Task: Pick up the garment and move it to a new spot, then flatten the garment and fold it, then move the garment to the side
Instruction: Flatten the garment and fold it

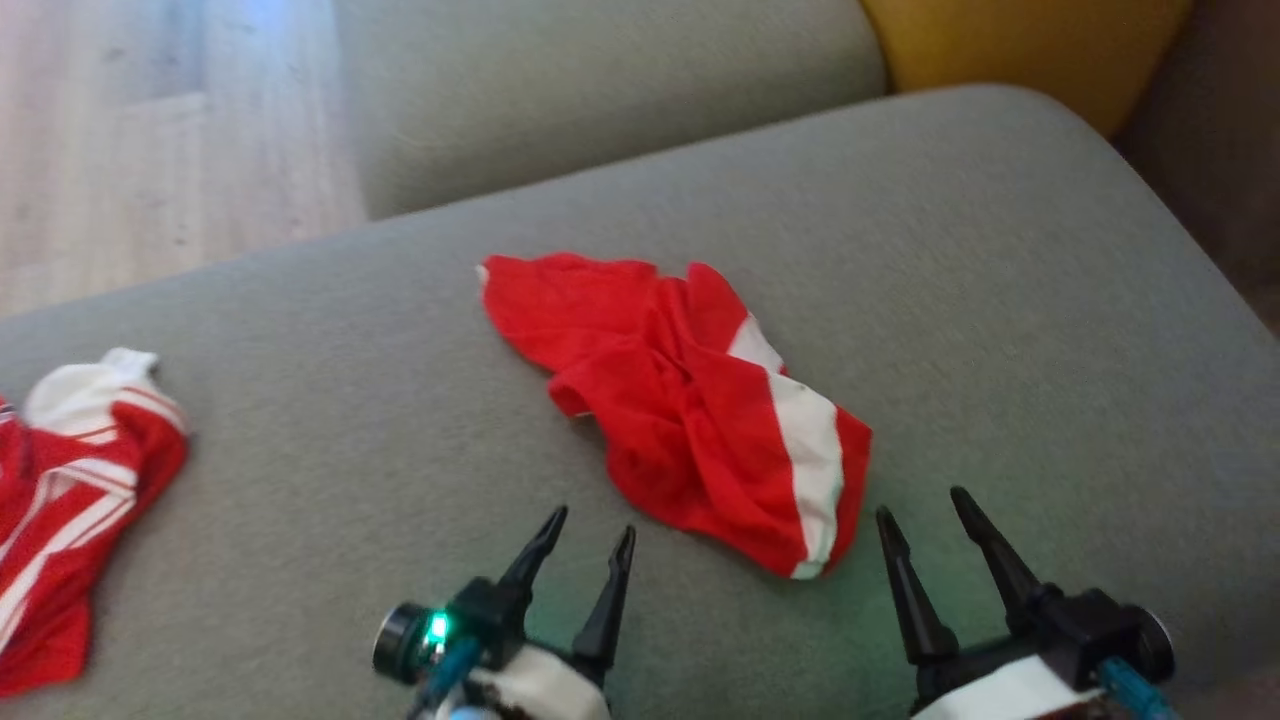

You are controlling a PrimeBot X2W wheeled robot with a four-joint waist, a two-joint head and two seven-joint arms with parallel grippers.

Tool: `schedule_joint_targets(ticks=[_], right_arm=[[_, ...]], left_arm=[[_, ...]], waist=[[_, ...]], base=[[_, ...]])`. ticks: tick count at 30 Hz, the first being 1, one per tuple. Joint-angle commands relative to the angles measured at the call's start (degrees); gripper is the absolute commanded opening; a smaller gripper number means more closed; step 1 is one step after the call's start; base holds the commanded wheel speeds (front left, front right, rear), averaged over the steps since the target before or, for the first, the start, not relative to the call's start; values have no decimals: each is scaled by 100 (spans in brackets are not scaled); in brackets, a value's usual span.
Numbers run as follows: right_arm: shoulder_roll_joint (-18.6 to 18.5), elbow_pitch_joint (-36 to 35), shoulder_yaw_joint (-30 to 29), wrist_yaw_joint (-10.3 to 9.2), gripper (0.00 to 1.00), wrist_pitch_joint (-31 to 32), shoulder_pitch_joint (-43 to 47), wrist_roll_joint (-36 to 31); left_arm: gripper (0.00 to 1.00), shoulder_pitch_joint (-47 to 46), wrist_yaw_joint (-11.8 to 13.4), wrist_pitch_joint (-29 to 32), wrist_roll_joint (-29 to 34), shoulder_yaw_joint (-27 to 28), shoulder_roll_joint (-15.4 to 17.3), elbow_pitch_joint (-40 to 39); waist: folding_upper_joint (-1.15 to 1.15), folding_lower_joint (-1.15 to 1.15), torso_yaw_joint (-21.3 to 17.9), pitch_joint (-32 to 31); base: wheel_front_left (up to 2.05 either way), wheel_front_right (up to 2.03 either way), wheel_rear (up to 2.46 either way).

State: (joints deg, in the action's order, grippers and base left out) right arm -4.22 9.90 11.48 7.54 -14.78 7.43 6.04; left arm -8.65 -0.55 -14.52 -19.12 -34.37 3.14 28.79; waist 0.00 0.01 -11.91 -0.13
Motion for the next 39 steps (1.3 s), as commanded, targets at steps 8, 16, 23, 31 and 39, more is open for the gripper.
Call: schedule_joint_targets(ticks=[8,16,23,31,39], right_arm=[[-64,-252,292,-5,100,-22,-569,24],[-9,-303,244,-5,100,-22,-761,9],[43,-321,173,-5,100,-22,-894,-8],[83,-245,311,-5,100,-22,-956,7],[78,-226,298,-5,100,-22,-890,-5]], left_arm=[[100,-1493,31,-48,-557,-399,-26,1260],[100,-2267,-185,-48,-374,-515,-26,1986],[0,-2746,101,-48,220,-217,270,1791],[0,-3149,334,-48,737,309,1060,1378],[100,-2928,349,-48,682,586,819,1399]], waist=[[0,-1,-650,707],[0,-1,-754,1106],[0,-1,-640,1271],[0,-1,-614,1186],[0,-1,-505,1080]], base=[[0,0,0],[0,0,0],[0,0,0],[0,0,0],[0,0,0]])
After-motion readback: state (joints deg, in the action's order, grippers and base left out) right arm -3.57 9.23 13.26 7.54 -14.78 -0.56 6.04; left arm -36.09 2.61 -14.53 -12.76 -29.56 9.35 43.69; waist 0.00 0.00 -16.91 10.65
